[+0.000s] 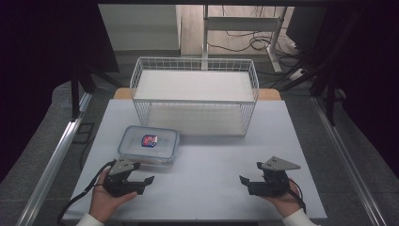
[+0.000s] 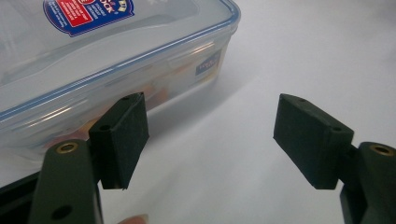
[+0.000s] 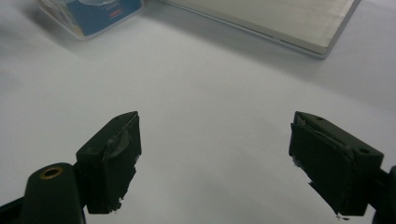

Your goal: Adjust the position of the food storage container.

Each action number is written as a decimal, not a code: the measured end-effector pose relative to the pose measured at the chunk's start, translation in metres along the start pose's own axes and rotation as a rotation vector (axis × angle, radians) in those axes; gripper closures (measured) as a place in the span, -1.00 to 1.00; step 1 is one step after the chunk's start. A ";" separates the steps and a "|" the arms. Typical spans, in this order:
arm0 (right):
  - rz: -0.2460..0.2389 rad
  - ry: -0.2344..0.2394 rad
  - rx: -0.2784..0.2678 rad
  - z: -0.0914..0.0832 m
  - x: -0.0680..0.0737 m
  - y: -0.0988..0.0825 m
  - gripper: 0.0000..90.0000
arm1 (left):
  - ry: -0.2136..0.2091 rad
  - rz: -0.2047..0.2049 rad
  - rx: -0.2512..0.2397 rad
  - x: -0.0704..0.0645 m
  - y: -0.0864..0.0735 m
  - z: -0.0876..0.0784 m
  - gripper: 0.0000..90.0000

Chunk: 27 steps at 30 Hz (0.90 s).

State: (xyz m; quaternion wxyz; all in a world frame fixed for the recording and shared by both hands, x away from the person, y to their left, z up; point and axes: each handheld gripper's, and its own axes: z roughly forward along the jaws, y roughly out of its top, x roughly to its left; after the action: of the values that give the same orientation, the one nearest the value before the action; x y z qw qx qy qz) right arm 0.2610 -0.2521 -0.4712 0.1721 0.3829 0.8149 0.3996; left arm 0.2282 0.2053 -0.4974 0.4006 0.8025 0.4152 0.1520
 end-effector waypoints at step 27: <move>0.014 0.010 0.023 0.004 0.001 -0.003 -0.61 | 0.009 0.041 -0.016 0.014 0.030 -0.018 -0.44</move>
State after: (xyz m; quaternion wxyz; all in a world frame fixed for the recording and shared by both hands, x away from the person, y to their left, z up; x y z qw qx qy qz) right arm 0.2613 -0.2505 -0.4760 0.1608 0.3887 0.8174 0.3936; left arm 0.2428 0.2155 -0.4641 0.4018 0.8071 0.3991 0.1669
